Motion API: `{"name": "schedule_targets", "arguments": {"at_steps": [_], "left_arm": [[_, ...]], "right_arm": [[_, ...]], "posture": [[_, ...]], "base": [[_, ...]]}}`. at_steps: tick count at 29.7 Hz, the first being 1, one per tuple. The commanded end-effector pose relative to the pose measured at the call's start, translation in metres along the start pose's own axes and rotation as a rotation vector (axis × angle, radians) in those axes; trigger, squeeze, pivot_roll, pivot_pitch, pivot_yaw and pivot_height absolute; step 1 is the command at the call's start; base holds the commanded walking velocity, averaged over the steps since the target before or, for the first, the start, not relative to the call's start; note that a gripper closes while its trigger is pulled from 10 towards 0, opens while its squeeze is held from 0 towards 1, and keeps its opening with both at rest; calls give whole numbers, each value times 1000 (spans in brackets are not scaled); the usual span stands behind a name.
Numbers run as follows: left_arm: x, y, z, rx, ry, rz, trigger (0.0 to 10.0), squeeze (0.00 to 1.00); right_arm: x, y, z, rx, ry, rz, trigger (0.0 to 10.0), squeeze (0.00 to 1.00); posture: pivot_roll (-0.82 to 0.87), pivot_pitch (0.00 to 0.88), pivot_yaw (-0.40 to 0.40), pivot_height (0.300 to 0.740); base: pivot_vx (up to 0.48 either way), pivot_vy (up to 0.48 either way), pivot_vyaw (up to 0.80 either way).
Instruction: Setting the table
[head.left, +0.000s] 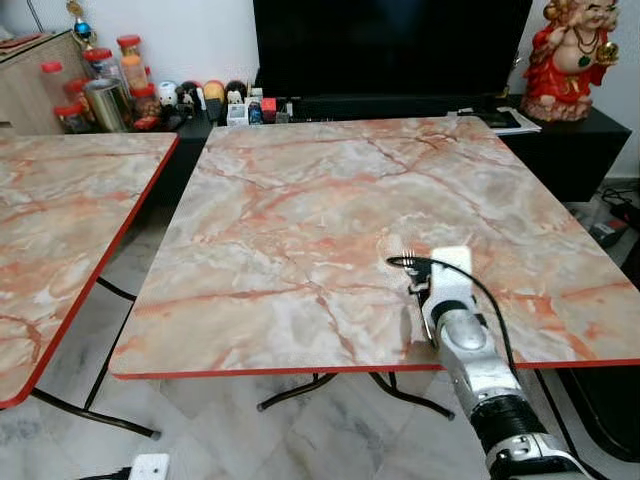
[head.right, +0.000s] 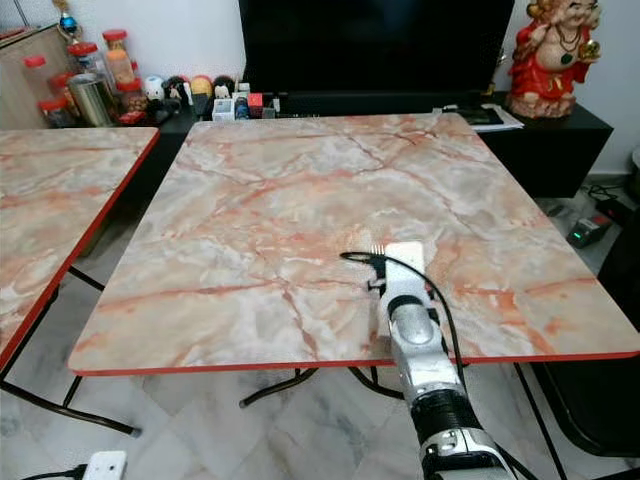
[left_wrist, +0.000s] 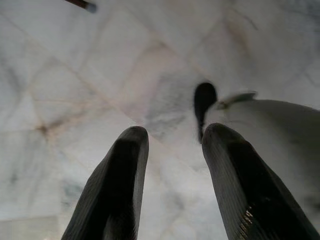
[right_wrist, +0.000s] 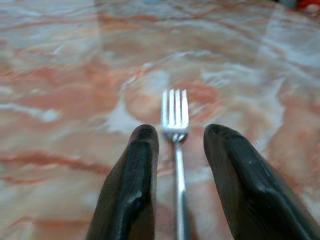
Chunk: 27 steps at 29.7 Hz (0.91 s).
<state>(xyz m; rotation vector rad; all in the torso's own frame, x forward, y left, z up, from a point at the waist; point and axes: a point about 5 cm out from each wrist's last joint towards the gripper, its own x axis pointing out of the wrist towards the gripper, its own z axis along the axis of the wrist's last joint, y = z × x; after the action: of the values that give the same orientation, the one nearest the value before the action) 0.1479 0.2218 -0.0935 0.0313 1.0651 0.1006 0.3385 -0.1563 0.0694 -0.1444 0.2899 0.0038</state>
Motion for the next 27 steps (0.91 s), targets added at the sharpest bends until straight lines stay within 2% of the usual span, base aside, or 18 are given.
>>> {"name": "schedule_targets", "arguments": {"at_steps": [1,3,4,5,8,10,14,15,16,17,18,22,24,25,27], "left_arm": [[2,-8,4,12,7,4,10000,0],[3,-21,9,15,4,-8,10000,0],[3,-21,9,15,4,-8,10000,0],[5,-32,14,17,-4,-18,10000,0],[6,-39,23,17,-18,-26,10000,0],[6,-38,25,17,-20,-26,10000,0],[5,-19,27,14,-27,-17,10000,0],[4,-5,24,13,-26,-8,10000,0],[4,-5,24,13,-26,-8,10000,0],[2,8,22,13,-24,1,10000,0],[2,8,22,13,-24,1,10000,0],[-2,28,18,13,-16,19,10000,0],[-2,28,18,13,-16,20,10000,0],[-4,35,11,11,-4,29,10000,0],[-4,37,10,10,0,31,10000,0]], "right_arm": [[2,5,2,12,22,15,10000,1000],[3,8,0,3,45,23,10000,1000],[3,8,0,3,45,23,10000,1000],[3,8,1,3,48,22,10000,0],[7,5,7,23,43,-5,10000,0],[8,4,8,32,44,-17,10000,0],[11,1,14,27,36,-35,10000,0],[12,2,15,48,43,-35,10000,0],[12,2,15,48,43,-35,10000,0],[13,3,16,69,57,-36,10000,0],[13,3,16,69,57,-36,10000,0],[15,3,14,107,93,-38,10000,0],[15,3,14,107,94,-38,10000,0],[17,4,13,107,116,-33,10000,0],[17,4,13,107,122,-32,10000,0]], "posture": [[53,0,17,740],[53,0,17,740],[53,0,17,740],[55,0,17,740],[55,0,18,740],[55,0,18,740],[55,0,19,740],[54,0,22,740],[54,0,22,740],[55,0,23,740],[55,0,23,740],[55,0,23,740],[55,0,23,740],[58,0,24,740],[58,0,24,740]], "base": [[0,0,0],[0,0,0],[0,0,0],[0,0,0],[0,0,0],[0,0,0],[0,0,0],[0,0,0],[0,0,0],[0,0,0],[0,0,0],[0,0,0],[0,0,0],[0,0,0],[0,0,0]]}}
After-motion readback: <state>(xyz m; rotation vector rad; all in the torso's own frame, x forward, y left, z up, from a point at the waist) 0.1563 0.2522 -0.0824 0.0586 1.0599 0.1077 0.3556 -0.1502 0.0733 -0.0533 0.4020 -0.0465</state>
